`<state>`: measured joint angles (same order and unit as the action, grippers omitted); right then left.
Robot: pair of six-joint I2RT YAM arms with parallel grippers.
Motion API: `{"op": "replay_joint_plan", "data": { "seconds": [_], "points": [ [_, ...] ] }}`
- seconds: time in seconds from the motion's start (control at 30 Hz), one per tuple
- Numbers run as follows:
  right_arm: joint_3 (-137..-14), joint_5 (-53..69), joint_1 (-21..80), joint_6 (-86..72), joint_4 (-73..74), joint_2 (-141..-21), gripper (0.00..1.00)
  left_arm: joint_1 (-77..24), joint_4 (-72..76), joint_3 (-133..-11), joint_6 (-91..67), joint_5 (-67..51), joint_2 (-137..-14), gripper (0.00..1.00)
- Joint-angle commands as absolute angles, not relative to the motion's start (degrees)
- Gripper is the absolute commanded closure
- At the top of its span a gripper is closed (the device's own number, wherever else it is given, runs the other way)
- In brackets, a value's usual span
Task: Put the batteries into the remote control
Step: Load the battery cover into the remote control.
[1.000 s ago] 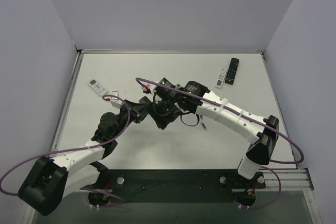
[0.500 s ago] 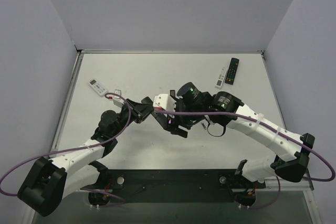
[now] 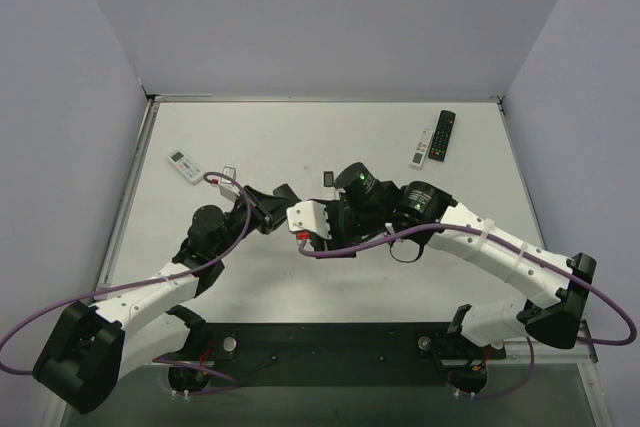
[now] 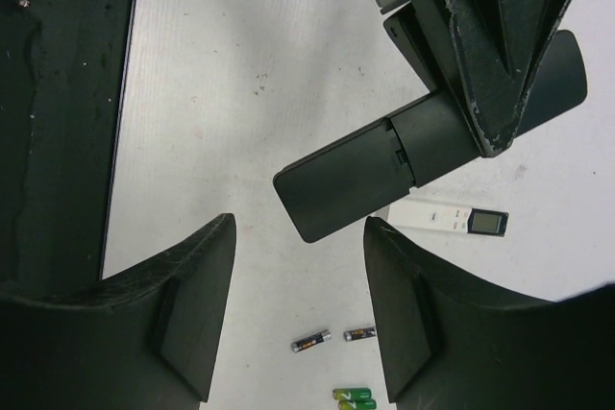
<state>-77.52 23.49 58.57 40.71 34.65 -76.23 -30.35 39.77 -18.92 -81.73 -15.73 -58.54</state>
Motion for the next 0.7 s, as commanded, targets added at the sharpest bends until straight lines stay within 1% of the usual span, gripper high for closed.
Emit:
{"op": "replay_joint_plan", "data": {
  "seconds": [0.0, 0.37, 0.67],
  "points": [
    [-78.22, 26.28, 58.80, 43.94, 33.40, -77.87, 0.49, -30.67, 41.40, -22.50, -80.51, -17.93, -57.92, 1.00],
    [-77.96, 25.22, 59.15, 45.26, 33.40, -79.98, 0.51, -30.67, 41.31, -23.99, -79.89, -19.07, -58.71, 1.00],
    [-76.29, 22.59, 60.47, 46.23, 33.40, -81.82, 0.57, -30.67, 43.33, -24.17, -80.85, -19.42, -58.89, 1.00]
  ]
}}
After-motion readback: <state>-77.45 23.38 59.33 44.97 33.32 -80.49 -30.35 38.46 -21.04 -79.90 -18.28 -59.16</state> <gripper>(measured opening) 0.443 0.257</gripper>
